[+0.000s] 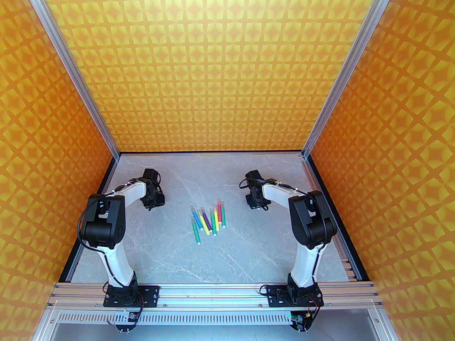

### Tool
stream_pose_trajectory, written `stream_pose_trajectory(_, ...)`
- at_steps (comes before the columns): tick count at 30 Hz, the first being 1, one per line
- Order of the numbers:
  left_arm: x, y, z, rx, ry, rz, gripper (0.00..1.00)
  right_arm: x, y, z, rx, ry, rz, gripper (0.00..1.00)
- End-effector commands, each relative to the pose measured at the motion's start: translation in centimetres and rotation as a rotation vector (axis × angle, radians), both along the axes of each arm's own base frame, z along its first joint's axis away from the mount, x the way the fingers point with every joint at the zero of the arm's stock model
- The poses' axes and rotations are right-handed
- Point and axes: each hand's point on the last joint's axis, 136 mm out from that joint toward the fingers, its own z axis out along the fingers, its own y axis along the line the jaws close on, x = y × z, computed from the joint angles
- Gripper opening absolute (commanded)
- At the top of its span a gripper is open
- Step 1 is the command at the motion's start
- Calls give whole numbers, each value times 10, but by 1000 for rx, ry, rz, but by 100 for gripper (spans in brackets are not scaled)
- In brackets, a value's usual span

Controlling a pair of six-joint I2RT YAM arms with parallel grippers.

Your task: Open the pen caps

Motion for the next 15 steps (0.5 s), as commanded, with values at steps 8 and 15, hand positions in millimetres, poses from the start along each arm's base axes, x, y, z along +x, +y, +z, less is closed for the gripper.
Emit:
stream_pose_trajectory(8,4,4,19,7,-47,-12,28,0,-10,-5,-38,20,-13,27)
stream_pose_trajectory(15,5,3,30,1,-73,-15,34,0,-9,2,-26,10,-16,31)
